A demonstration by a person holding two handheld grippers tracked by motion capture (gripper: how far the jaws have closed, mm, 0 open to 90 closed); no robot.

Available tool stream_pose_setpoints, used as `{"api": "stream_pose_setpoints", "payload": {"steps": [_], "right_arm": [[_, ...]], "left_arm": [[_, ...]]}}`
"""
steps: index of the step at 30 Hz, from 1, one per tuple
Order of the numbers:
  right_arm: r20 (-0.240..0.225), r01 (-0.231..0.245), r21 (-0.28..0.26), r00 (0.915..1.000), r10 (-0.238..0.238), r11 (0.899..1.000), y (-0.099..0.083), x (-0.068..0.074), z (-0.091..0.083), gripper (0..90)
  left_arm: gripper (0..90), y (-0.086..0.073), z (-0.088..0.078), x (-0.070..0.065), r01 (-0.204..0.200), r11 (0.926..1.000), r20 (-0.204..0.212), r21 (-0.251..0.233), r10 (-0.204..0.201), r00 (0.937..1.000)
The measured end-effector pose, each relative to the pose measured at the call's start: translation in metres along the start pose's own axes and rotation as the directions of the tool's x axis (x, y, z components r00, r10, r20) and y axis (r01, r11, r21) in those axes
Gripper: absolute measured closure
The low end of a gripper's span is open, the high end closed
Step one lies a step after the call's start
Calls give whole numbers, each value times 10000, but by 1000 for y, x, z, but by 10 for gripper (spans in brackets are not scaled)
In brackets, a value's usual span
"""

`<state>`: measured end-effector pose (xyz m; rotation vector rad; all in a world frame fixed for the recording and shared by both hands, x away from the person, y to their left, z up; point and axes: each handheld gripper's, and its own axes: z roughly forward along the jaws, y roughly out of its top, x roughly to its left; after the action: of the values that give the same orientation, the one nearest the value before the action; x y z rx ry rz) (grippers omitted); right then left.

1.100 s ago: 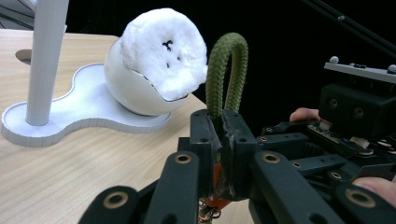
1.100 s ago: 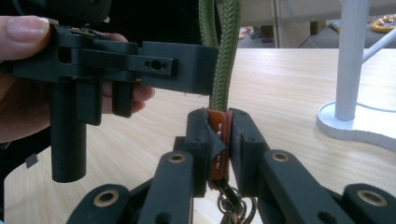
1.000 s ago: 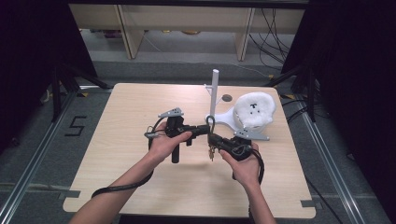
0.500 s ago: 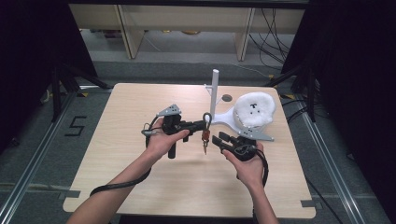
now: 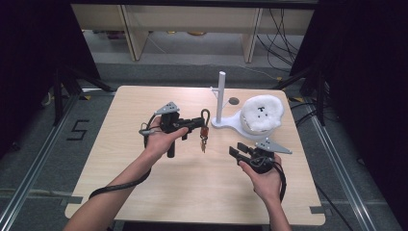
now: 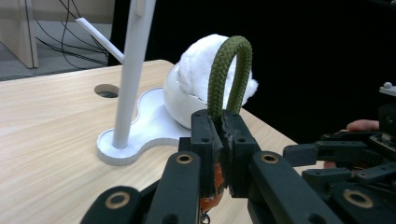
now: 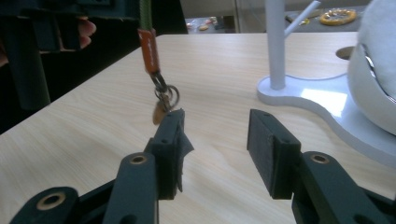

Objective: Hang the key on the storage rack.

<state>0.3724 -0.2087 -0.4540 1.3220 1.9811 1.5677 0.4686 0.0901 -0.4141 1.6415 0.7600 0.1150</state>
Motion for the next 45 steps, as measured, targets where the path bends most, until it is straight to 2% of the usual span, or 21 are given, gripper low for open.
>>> {"api": "stream_pose_setpoints", "payload": {"steps": [1, 5, 6, 8, 9, 10, 11, 14, 15, 16, 20, 21, 22, 23, 27, 30, 34, 37, 38, 41, 45], "right_arm": [[120, 238, -5, 9996, -238, 9997, -1, -3, -2, 557], [370, 275, -132, 9990, -270, 9995, -6, -9, -7, 528], [440, -107, -37, 9990, 109, 9999, -8, -7, -9, 525], [559, -134, -92, 9983, 139, 9999, -10, -8, -11, 522], [662, 328, -103, 9973, -321, 9994, -10, -12, -13, 521], [660, 44, -110, 9978, -36, 9999, -12, -11, -15, 519], [895, 352, -16, 9954, -349, 9994, -12, -13, -17, 519], [931, 312, -55, 9952, -305, 9995, -17, -16, -21, 519], [997, -34, 1, 9950, 34, 10000, -19, -14, -22, 518], [1065, 311, 52, 9938, -314, 9995, -20, -17, -24, 517], [1090, 259, 30, 9937, -261, 9997, -28, -18, -26, 515], [1206, 298, 246, 9922, -326, 9993, -29, -18, -28, 515], [1141, -144, 167, 9934, 124, 9998, -32, -15, -28, 515], [1138, 201, 193, 9933, -222, 9996, -33, -18, -28, 514], [1140, -13, 207, 9935, -11, 9998, -36, -18, -28, 515], [1189, 372, 101, 9922, -381, 9993, -36, -22, -29, 515], [1170, 243, 99, 9928, -253, 9997, -36, -21, -30, 515], [1167, -204, 97, 9930, 191, 9997, -38, -19, -30, 515], [1200, 30, 50, 9928, -36, 10000, -37, -20, -29, 515], [1224, 202, 29, 9923, -204, 9998, -37, -22, -30, 515], [1240, 154, 48, 9922, -159, 9999, -38, -22, -30, 515]], "left_arm": [[843, 1, -1, 1, -8, 10000, -55, 10, 8, 10000], [844, 3, -3, 4, -63, 10000, -173, -78, 61, 9998], [844, 4, -3, 5, -96, 9999, -208, -99, 94, 9997], [844, 5, -3, 7, -175, 9998, -310, -72, 172, 9994], [844, 6, -3, 8, -172, 9998, -356, -71, 169, 9992], [844, 7, -3, 9, -218, 9997, -391, -51, 216, 9990], [844, 7, -2, 10, -222, 9997, -406, -91, 218, 9989], [844, 9, 0, 13, -278, 9996, -500, -100, 273, 9984], [844, 10, 0, 14, -305, 9995, -531, -98, 299, 9981], [844, 11, 0, 15, -329, 9994, -559, -93, 323, 9979], [844, 13, 3, 18, -450, 9990, -698, -65, 445, 9966], [844, 14, 5, 19, -452, 9990, -718, -57, 447, 9964], [844, 15, 6, 20, -476, 9989, -758, -31, 472, 9960], [843, 16, 7, 21, -481, 9988, -780, -29, 477, 9958], [843, 20, 13, 23, -526, 9986, -804, -12, 524, 9954], [844, 24, 18, 25, -576, 9983, -843, -15, 572, 9948], [843, 29, 24, 26, -604, 9982, -859, 39, 605, 9945], [843, 32, 27, 26, -640, 9979, -844, 38, 640, 9944], [843, 33, 28, 26, -633, 9980, -844, 45, 634, 9944], [843, 36, 31, 26, -680, 9977, -886, 55, 683, 9937], [843, 42, 35, 27, -730, 9973, -889, 55, 732, 9933]]}}
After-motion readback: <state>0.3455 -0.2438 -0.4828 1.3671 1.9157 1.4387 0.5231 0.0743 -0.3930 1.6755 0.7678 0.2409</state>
